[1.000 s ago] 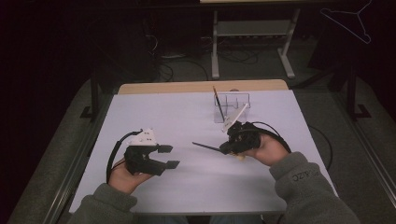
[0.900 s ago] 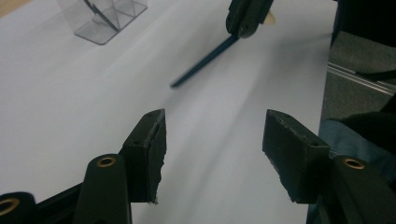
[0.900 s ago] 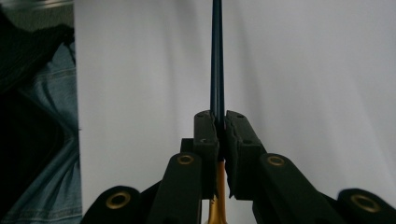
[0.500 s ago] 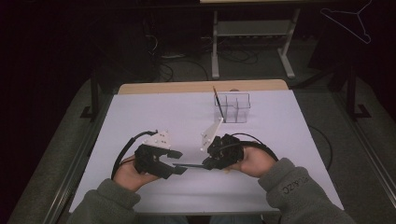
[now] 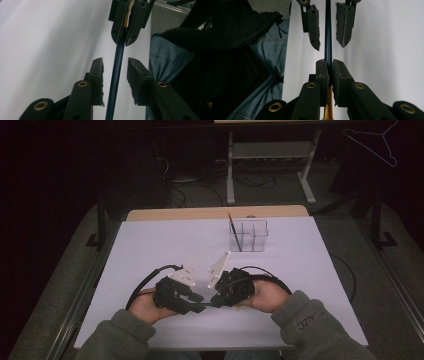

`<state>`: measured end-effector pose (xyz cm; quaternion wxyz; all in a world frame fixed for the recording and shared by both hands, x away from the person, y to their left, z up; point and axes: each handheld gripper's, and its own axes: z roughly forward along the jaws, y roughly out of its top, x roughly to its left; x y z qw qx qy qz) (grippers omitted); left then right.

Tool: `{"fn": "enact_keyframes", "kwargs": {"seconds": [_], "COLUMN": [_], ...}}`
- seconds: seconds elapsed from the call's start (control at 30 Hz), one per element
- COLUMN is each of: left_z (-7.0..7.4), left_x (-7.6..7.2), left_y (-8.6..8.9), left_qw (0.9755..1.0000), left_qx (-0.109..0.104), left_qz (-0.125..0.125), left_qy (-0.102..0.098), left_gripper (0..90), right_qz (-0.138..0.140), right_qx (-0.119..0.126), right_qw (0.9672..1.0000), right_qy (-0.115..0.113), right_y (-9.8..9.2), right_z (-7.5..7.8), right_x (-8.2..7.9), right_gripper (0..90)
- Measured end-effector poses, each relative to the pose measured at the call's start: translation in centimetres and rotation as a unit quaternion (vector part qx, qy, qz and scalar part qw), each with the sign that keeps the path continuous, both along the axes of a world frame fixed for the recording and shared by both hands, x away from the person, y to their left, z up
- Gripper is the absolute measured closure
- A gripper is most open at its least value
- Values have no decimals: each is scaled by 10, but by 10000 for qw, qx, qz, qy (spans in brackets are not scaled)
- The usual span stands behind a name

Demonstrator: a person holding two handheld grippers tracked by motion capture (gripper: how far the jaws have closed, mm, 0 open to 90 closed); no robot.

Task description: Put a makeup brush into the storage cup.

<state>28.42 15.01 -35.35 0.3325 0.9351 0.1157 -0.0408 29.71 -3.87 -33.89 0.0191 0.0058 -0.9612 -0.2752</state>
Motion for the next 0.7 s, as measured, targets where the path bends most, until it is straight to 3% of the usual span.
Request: {"fn": "enact_keyframes", "kwargs": {"seconds": [0.27, 0.4, 0.57, 0.7], "left_z": [-4, -5, -6, -8], "left_x": [0, -2, -4, -4], "left_y": [-6, -8, -8, -5], "left_qw": [9996, 9992, 9993, 9997], "left_qx": [108, 144, 199, 110], "left_qz": [-206, -359, -309, -198], "left_qy": [140, 112, -7, -5], "left_gripper": [793, 835, 841, 843], "right_qz": [124, 235, 220, 4], "right_qx": [34, 41, 94, 183], "right_qw": [9999, 9997, 9997, 9998], "right_qy": [4, 13, 15, 95], "right_y": [1, 1, -1, -4], "right_z": [0, -2, -5, -10], "right_x": [-3, -3, -2, 0], "right_gripper": [827, 825, 809, 727]}}
